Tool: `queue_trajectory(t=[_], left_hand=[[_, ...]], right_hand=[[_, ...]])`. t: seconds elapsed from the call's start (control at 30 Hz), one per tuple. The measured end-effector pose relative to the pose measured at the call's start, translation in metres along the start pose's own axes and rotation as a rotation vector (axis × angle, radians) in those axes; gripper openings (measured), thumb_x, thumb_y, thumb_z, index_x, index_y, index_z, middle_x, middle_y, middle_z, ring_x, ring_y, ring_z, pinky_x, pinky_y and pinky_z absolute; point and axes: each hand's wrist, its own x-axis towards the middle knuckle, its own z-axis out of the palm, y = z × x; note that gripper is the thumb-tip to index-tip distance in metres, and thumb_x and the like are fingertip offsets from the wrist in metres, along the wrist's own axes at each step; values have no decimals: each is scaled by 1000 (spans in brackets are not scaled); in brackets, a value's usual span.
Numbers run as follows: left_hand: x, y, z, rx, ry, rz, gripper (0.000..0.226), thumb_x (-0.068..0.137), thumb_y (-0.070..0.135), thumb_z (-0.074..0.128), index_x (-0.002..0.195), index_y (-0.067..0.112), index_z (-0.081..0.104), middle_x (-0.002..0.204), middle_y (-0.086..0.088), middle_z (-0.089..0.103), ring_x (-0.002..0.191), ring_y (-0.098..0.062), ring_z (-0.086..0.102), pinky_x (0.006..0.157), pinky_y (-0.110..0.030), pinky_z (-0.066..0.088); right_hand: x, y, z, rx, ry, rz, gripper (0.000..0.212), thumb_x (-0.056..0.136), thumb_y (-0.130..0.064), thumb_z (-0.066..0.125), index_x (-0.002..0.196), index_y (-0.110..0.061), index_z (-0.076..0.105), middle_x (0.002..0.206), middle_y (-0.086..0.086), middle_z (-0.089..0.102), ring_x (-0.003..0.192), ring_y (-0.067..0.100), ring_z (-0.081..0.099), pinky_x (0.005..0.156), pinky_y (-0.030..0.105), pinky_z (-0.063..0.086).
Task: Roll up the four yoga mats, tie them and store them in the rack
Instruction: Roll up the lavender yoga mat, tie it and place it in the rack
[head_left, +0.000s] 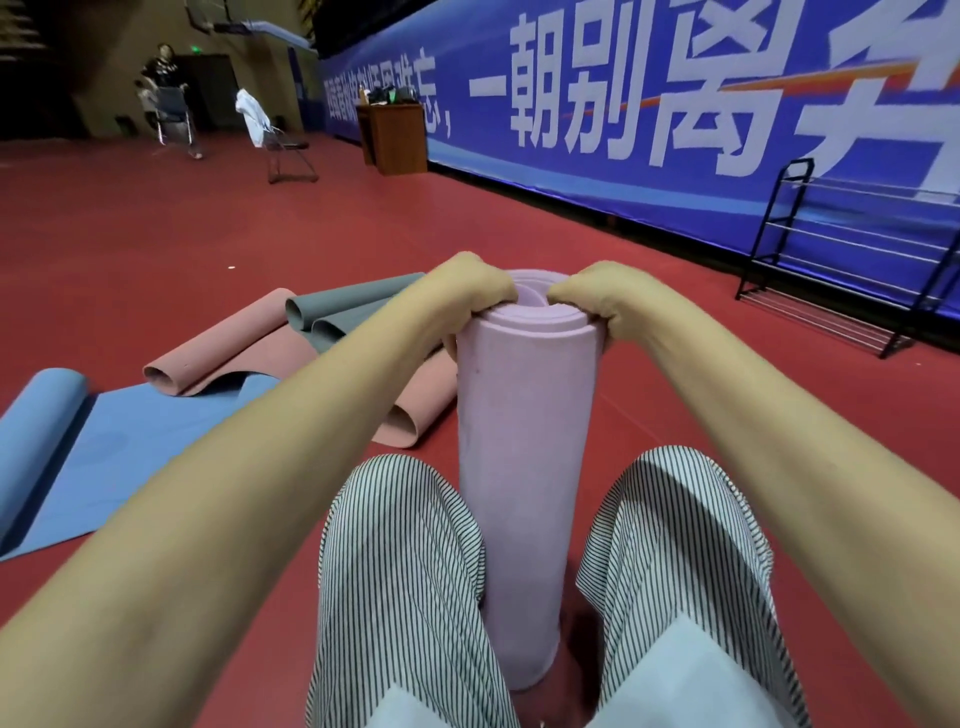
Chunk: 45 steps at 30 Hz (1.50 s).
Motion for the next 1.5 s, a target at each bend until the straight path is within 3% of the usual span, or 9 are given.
queue_trajectory(t=[0.33, 0.47, 0.63, 0.7, 0.77, 0.9, 1.07, 1.33, 1.5], left_hand=[[-9, -17, 29, -38, 32, 114, 55, 84, 9, 59, 137, 18, 48, 135, -7, 51, 116, -28, 52, 64, -31, 44], [-7, -12, 26, -49, 5, 114, 46, 83, 0, 54, 126, 16, 57, 122, -11, 58, 102, -31, 58, 50, -31, 46], [-20, -6, 13, 59, 24, 121, 43, 84, 2, 53, 123, 16, 60, 125, -8, 58, 106, -33, 60, 78, -48, 56], [-25, -12, 15, 52, -2, 102, 43, 85, 0, 52, 125, 14, 59, 128, -9, 55, 104, -35, 60, 62, -51, 56], [-29, -22, 20, 1, 0, 101, 34, 85, 1, 53, 115, 14, 61, 127, -11, 56, 93, -31, 58, 43, -37, 48], [-29, -32, 18, -119, 24, 135, 29, 83, 8, 61, 111, 14, 64, 129, 0, 59, 75, -14, 54, 47, -22, 40], [-24, -44, 15, -350, -7, 158, 16, 85, 13, 64, 100, 12, 70, 85, 6, 61, 66, -9, 52, 46, -11, 39], [-34, -99, -10, -541, 6, 237, 12, 87, 18, 61, 97, 24, 61, 94, 4, 64, 90, -14, 56, 73, -26, 44], [-74, -181, -39, -567, 43, 152, 21, 87, 3, 55, 78, 22, 58, 59, 12, 54, 59, -4, 48, 65, -18, 34]], right_hand=[[-2, 39, 9, 223, 7, -26, 23, 60, -4, 63, 83, -7, 62, 71, 9, 58, 63, 21, 53, 56, 29, 42], [-7, 31, 5, 261, -7, -13, 12, 69, 5, 59, 71, -8, 57, 64, 10, 53, 56, 20, 51, 53, 30, 42], [-12, 18, -1, 183, -54, -9, 20, 80, 3, 55, 64, -9, 52, 52, 5, 52, 41, 14, 50, 44, 23, 42], [-18, 21, 4, 91, -86, -20, 15, 81, -1, 55, 69, -10, 54, 59, 5, 53, 48, 17, 50, 50, 25, 41], [-21, 29, 11, 54, -70, -56, 8, 77, -4, 59, 73, -10, 57, 67, 7, 53, 61, 21, 48, 60, 30, 38], [-25, 37, 16, 177, -20, -196, 10, 78, -10, 63, 86, -8, 68, 72, 4, 56, 63, 15, 47, 58, 26, 38], [-29, 37, 18, 385, 94, -374, 15, 89, -7, 59, 101, -12, 66, 103, 1, 65, 83, 3, 59, 72, 11, 47], [-76, -40, 58, -196, -54, -859, 17, 86, -28, 65, 94, -14, 69, 86, -4, 66, 79, 7, 59, 75, 23, 46], [-81, -52, 154, -116, -191, -820, 24, 86, -29, 65, 83, -6, 66, 70, -2, 56, 65, 8, 48, 60, 21, 37]])
